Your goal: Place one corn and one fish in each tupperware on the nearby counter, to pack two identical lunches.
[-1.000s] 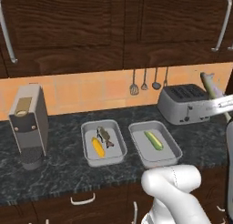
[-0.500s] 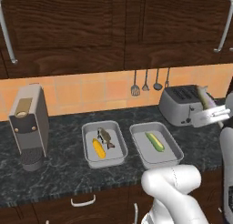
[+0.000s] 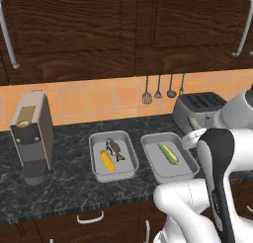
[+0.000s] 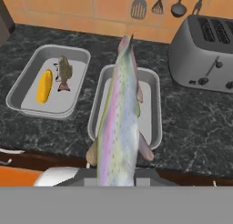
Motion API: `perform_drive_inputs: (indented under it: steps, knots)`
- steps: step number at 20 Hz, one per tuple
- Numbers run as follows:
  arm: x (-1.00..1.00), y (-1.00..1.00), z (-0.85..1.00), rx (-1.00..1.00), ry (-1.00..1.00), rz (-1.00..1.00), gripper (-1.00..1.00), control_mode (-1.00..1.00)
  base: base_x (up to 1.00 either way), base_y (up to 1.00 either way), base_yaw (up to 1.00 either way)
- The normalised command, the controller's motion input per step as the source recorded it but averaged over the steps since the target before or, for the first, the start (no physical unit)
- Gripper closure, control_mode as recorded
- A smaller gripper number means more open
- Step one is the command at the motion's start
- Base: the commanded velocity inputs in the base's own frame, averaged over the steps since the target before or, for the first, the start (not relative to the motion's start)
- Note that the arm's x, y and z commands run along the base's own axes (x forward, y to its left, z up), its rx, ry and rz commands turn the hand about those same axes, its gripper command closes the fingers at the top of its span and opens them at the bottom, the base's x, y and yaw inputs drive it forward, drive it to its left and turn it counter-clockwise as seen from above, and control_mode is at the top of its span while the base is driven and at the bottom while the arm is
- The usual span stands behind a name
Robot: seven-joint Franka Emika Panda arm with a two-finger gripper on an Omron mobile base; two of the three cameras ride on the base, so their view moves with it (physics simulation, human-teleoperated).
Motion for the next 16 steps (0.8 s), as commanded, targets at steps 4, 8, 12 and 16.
perform_drive_inputs:
  steps: [4,8,12,16]
  knots:
    - [0.75,0.05,-0.52,0.00,0.14,0.00,1.00,-1.00,0.00,0.00,0.00]
    - [0.77,0.02,-0.59,0.00,0.09,0.00,1.00,-1.00,0.00,0.00,0.00]
    - [0.64,0.00,-0.66,0.00,0.02,0.00,1.00,-1.00,0.00,0.00,0.00]
    - [0.65,0.00,-0.60,0.00,0.05,0.00,1.00,-1.00,0.00,0.00,0.00]
